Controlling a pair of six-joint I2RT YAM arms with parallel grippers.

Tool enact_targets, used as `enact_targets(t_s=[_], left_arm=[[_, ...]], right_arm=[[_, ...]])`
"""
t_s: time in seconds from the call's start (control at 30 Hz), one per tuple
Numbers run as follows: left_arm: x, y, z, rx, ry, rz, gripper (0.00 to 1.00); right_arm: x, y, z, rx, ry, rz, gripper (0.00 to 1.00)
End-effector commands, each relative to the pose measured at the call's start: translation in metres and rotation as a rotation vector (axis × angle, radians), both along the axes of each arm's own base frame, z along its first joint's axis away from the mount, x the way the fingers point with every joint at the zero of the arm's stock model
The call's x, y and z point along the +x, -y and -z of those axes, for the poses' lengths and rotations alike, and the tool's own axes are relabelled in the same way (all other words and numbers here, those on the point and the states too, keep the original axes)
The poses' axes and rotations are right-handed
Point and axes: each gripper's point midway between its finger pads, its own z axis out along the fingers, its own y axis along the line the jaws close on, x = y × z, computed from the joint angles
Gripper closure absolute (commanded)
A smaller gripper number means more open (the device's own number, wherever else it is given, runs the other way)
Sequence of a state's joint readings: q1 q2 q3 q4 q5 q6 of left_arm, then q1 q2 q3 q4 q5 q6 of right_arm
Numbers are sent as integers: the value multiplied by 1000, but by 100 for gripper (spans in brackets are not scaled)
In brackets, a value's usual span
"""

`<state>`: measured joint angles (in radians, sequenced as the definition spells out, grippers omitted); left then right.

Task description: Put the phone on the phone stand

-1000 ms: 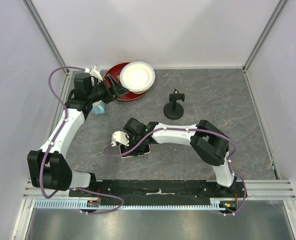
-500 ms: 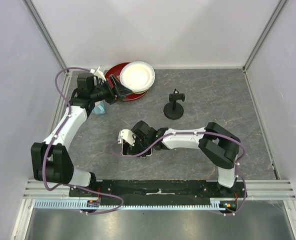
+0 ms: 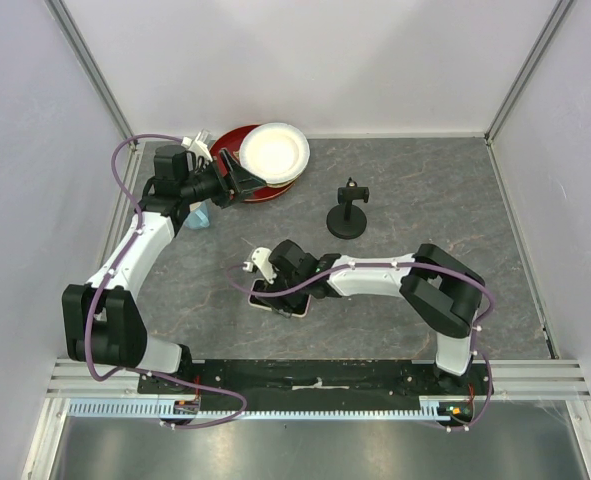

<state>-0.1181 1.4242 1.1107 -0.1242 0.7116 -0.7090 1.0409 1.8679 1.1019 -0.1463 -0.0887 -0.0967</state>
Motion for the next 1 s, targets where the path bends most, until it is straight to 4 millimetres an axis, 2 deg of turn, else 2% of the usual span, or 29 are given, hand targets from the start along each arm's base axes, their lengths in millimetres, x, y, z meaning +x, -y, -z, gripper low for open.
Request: enact_targets(t_s=[0.0, 0.07, 0.1, 0.17, 0.2, 0.23, 0.27, 0.33, 0.37, 0.4, 0.57, 0.67, 0.7, 0.77, 0.8, 0.87, 0.9, 0.93, 0.97], left_arm=[[-2, 3, -11, -39, 21, 20, 24], [-2, 3, -13, -40, 28, 20, 24], [-3, 3, -14, -41, 31, 21, 24], [-2, 2, -15, -41, 36, 18, 24], [-3, 3, -14, -39, 34, 19, 24], [-2, 2, -14, -38, 36, 18, 24], [-2, 2, -13, -37, 34, 17, 24], [-2, 2, -13, -36, 34, 15, 24], [-1, 2, -12, -35, 34, 14, 24], [-2, 2, -12, -36, 31, 16, 24], [-2, 2, -14, -37, 38, 17, 25], [-3, 2, -16, -37, 43, 19, 25], [-2, 2, -15, -36, 40, 17, 25], [-2, 2, -13, -35, 38, 17, 25], [-2, 2, -13, -35, 36, 17, 25], [-1, 3, -11, -35, 32, 19, 25], [-1, 2, -11, -35, 30, 17, 25], [-1, 2, -11, -36, 32, 19, 25], [-1, 3, -10, -37, 27, 21, 25]], right_arm=[[-32, 52, 51, -277, -153, 74, 30], [-29, 48, 49, -302, -127, 72, 22], [-29, 56, 55, -360, -121, 81, 16], [-24, 53, 53, -394, -90, 85, 11], [-27, 62, 60, -449, -107, 80, 8], [-28, 64, 62, -475, -108, 63, 2], [-27, 59, 59, -486, -97, 52, 2], [-27, 66, 65, -548, -95, 37, 2], [-26, 60, 62, -541, -92, 10, 2], [-30, 63, 64, -564, -112, -11, 2], [-30, 54, 58, -563, -127, -69, 5], [-30, 58, 60, -599, -133, -89, 17], [-31, 61, 63, -615, -138, -97, 27], [-31, 62, 65, -619, -137, -102, 36], [-31, 61, 67, -617, -136, -98, 52], [-29, 59, 69, -612, -135, -88, 68], [-28, 58, 71, -607, -138, -82, 86], [-30, 53, 70, -588, -150, -83, 96], [-29, 53, 70, -580, -162, -82, 100]])
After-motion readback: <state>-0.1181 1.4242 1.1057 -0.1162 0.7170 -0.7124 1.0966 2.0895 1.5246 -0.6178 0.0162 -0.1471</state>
